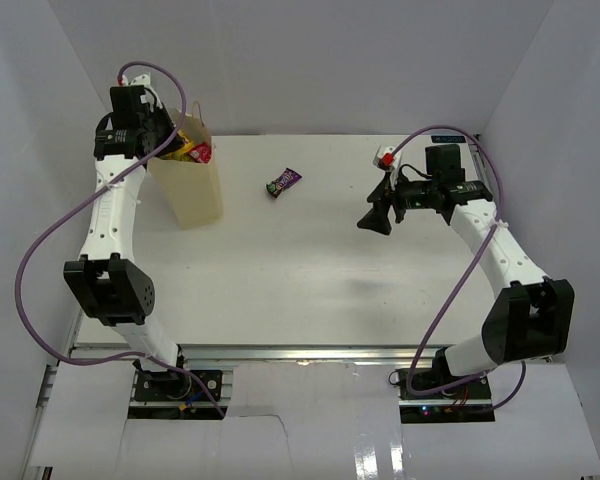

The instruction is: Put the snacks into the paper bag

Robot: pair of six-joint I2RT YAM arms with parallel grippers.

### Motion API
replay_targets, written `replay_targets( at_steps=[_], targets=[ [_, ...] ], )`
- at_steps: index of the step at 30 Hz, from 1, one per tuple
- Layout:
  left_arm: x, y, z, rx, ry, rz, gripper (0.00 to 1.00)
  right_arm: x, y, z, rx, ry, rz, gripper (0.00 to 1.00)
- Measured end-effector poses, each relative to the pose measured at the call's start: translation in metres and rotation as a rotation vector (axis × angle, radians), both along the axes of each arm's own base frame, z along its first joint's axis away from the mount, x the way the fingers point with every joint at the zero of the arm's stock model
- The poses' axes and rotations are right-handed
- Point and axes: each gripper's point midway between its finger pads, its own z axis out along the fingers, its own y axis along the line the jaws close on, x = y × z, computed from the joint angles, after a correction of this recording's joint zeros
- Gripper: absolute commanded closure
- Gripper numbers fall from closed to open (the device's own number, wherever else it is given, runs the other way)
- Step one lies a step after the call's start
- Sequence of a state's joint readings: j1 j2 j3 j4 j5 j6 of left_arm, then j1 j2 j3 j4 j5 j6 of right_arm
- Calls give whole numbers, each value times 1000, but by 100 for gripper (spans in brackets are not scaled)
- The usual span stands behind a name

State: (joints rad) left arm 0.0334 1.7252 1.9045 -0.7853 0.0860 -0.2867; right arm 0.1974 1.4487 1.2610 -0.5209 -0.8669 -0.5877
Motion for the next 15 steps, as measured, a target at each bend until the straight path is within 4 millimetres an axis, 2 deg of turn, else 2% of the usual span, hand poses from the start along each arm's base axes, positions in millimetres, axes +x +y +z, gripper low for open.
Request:
replay_targets(
  at_steps=[2, 3, 7, 11, 14, 15],
  targets=[
    [0, -2, -4, -1, 6, -14, 58, 2, 0, -4, 1, 20, -4, 14],
    [-1, -4, -5, -7, 11, -24, 46, 4, 1, -7, 2, 38, -9, 15],
    [-3, -11, -13, -38, 29, -46, 29, 22, 8, -25, 3, 141, -42, 16],
    [-5, -12, -14, -46, 34, -49, 22, 48, 23, -43, 6, 257, -102, 15],
    [-13, -12, 0, -43, 1, -50, 17, 69, 44, -51, 20, 341, -156, 14],
    [-22, -12, 10, -42, -26, -49, 15, 80, 53, -52, 22, 367, -189, 14]
  ],
)
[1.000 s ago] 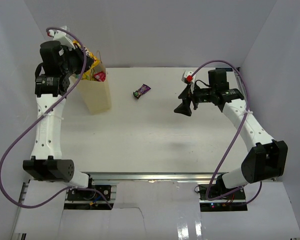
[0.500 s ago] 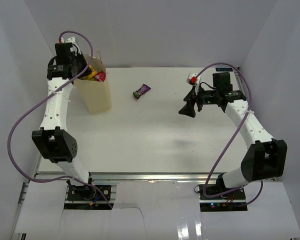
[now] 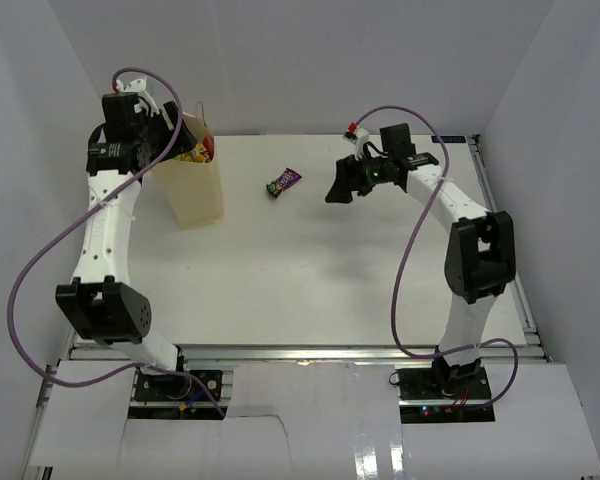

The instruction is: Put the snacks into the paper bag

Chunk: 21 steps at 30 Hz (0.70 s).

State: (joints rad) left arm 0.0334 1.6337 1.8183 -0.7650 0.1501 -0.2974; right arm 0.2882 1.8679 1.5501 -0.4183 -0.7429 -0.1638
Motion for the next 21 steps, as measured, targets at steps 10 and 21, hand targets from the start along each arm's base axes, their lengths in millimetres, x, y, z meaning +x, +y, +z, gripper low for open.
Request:
replay_targets(
  at_steps=[10, 21],
  targets=[
    [-190, -4, 79, -61, -443, 57, 2, 112, 94, -42, -25, 81, -366, 14],
    [-262, -6, 7, -184, -362, 142, 2, 162, 127, -94, 20, 72, -605, 20]
  ],
)
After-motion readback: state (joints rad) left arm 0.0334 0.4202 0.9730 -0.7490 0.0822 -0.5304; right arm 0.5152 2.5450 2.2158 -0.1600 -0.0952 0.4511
